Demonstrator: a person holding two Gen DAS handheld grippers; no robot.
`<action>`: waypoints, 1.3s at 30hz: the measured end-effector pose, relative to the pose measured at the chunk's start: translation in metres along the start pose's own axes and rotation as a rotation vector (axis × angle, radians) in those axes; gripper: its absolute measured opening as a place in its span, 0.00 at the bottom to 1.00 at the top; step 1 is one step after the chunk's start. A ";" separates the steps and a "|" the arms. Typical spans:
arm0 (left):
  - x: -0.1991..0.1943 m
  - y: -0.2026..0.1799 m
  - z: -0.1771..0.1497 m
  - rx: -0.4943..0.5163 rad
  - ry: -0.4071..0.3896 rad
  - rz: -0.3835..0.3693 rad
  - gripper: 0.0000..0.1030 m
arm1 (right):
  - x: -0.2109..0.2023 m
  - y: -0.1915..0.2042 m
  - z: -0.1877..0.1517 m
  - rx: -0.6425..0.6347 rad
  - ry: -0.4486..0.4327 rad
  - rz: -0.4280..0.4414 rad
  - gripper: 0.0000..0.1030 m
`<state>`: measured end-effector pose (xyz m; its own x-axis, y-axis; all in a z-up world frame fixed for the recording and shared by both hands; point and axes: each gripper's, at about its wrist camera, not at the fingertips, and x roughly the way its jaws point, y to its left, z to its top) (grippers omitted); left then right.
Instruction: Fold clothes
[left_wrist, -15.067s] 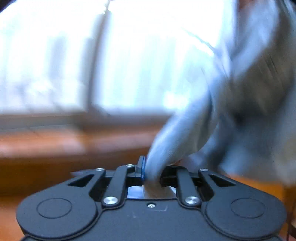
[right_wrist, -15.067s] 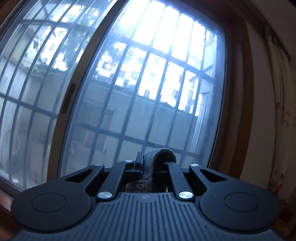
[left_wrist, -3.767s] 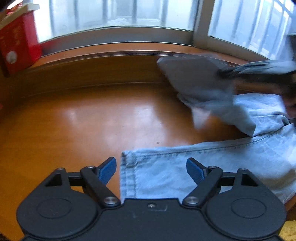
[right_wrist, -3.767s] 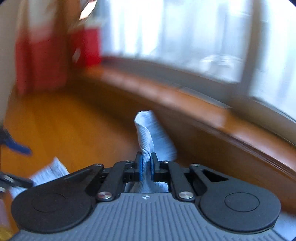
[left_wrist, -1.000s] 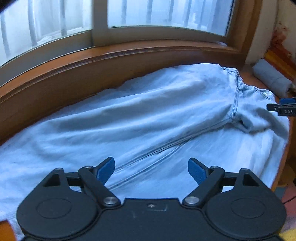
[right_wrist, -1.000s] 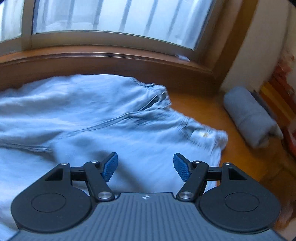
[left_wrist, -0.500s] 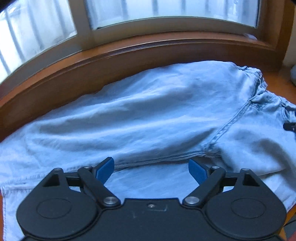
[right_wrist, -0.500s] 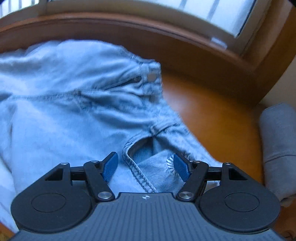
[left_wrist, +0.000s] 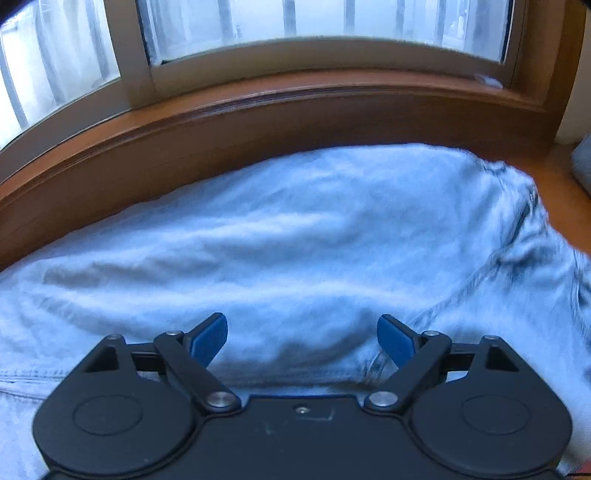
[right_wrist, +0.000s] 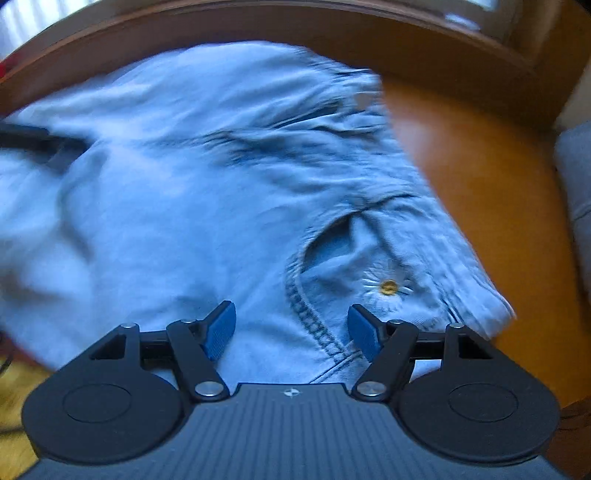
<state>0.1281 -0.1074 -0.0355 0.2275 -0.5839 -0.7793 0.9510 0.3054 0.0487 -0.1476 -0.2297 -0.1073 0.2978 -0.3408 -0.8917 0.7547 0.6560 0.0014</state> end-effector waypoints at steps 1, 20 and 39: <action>-0.001 0.001 0.003 -0.011 -0.009 -0.005 0.85 | -0.003 0.009 -0.002 -0.043 0.026 0.039 0.69; 0.036 -0.049 0.015 -0.086 0.099 0.098 0.87 | 0.082 -0.141 0.161 0.307 -0.097 0.404 0.60; 0.030 -0.035 -0.009 -0.150 0.084 0.111 0.89 | -0.045 0.020 0.051 -0.465 -0.173 0.598 0.57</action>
<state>0.0992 -0.1286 -0.0660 0.3052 -0.4774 -0.8240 0.8777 0.4767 0.0490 -0.1159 -0.2353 -0.0438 0.6930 0.0848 -0.7159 0.1258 0.9636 0.2359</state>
